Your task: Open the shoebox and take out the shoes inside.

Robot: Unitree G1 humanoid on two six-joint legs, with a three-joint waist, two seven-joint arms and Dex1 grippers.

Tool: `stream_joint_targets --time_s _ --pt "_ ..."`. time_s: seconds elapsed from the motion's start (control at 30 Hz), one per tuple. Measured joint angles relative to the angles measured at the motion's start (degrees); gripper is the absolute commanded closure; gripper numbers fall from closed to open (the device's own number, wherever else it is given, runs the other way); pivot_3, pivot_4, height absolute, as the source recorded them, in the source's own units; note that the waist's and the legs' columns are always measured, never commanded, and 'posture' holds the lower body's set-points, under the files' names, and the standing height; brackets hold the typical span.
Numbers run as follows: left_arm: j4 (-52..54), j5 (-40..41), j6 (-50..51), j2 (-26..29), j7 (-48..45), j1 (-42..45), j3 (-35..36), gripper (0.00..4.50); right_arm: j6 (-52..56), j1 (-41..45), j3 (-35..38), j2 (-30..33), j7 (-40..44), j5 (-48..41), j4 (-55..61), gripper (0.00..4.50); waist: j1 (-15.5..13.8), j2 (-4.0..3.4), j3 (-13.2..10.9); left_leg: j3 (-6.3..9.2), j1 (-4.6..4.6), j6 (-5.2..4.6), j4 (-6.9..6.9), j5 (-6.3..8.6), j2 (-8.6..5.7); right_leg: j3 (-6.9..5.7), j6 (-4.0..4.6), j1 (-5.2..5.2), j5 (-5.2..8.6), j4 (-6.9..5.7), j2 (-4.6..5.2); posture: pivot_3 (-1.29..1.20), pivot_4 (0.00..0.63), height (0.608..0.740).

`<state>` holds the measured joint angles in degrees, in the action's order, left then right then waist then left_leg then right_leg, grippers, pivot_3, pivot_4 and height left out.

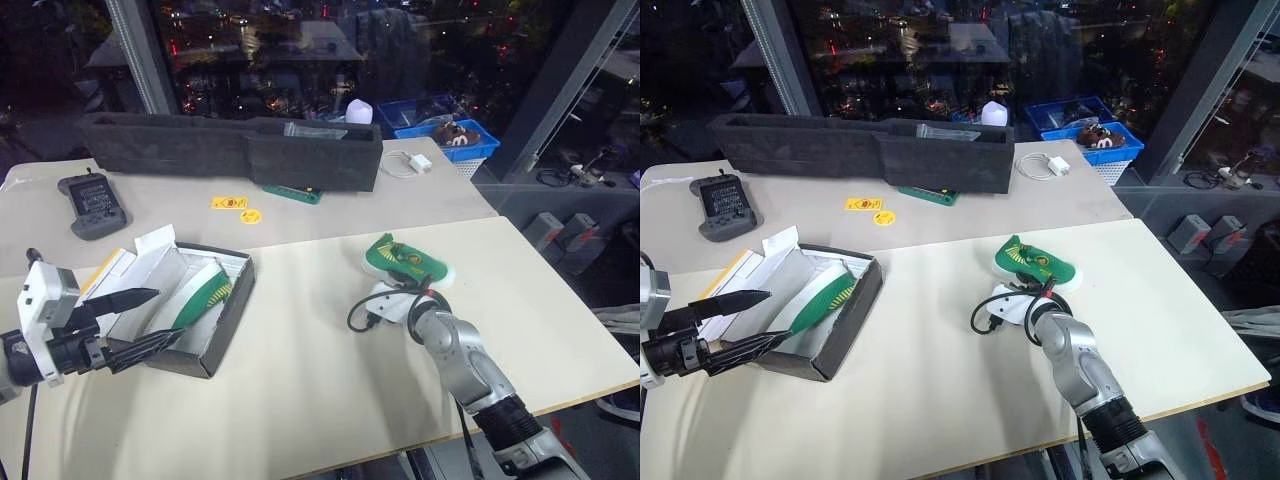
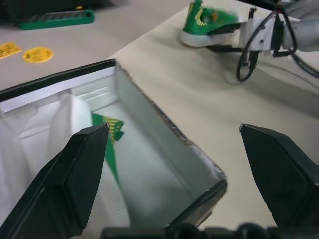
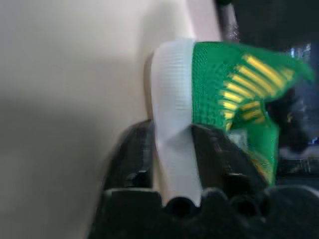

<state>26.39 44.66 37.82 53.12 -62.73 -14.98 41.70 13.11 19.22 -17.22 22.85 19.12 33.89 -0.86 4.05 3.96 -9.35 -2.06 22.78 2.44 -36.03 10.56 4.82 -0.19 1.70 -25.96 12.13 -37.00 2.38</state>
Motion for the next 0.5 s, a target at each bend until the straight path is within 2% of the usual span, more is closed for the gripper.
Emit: stream_joint_targets --time_s 0.13,0.27,0.4,0.5 --pt "-0.2 -0.5 -0.4 0.1 -0.8 -0.6 0.0 0.0 2.9 -0.5 1.8 -1.1 3.9 -3.4 2.5 0.15 0.0 0.22 0.2 0.02 -0.19 0.04 0.07 0.03 0.05 -0.03 0.07 0.1 0.04 0.0 -0.04 0.0 0.15 0.73" --pt "-0.4 -0.6 -0.5 0.1 -1.0 -0.7 1.0 0.0 5.8 -0.4 2.7 -1.2 8.8 -6.5 6.1 0.06 0.0 0.22 0.2 -0.01 -0.33 0.39 0.16 0.24 0.05 -0.02 0.11 0.18 0.07 0.02 -0.02 0.0 0.15 0.73" --pt "-1.6 -0.8 -0.5 0.0 -0.9 -1.7 3.5 0.0 10.1 0.9 2.1 -1.2 21.4 -16.9 11.7 0.06 0.0 0.11 0.1 -0.01 -0.25 0.19 0.24 0.12 0.06 0.0 0.12 0.0 0.07 0.0 -0.08 0.0 0.15 0.73" --pt "-2.5 -1.5 -0.6 -0.8 -0.6 -3.2 5.7 0.0 13.9 7.4 1.9 -2.0 30.2 -26.6 16.8 0.06 -0.2 -0.64 -0.4 -0.03 0.11 0.04 0.14 0.03 -0.04 0.14 0.04 -0.28 0.02 -0.05 -0.07 0.0 0.15 0.73"
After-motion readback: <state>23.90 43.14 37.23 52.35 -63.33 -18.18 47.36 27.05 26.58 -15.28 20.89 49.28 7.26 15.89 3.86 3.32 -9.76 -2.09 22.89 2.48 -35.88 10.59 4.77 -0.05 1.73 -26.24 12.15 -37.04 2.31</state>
